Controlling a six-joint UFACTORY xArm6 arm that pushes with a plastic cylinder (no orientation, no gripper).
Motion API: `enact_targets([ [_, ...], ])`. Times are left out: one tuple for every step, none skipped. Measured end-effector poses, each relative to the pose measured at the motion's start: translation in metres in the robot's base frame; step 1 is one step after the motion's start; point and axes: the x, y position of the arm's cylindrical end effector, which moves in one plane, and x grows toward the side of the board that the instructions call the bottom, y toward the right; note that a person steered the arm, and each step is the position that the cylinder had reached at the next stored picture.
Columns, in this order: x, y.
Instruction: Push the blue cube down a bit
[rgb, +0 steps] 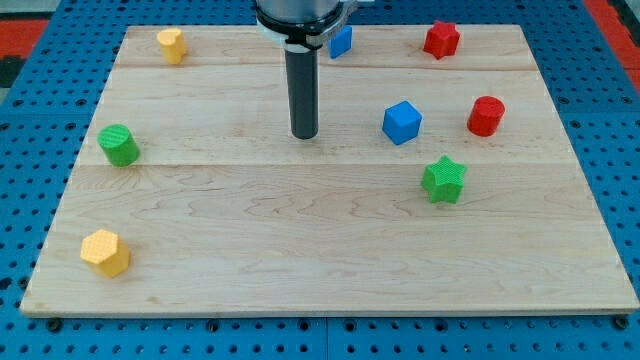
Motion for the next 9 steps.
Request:
enact_targets([
  [0.0, 0.0],
  [0.0, 0.003],
  [0.0, 0.003],
  [-0.01, 0.005],
  [-0.032, 0.024],
  [-0.037, 0.024],
  [-0.037, 0.024],
  [-0.037, 0.024],
  [-0.037, 0.025],
])
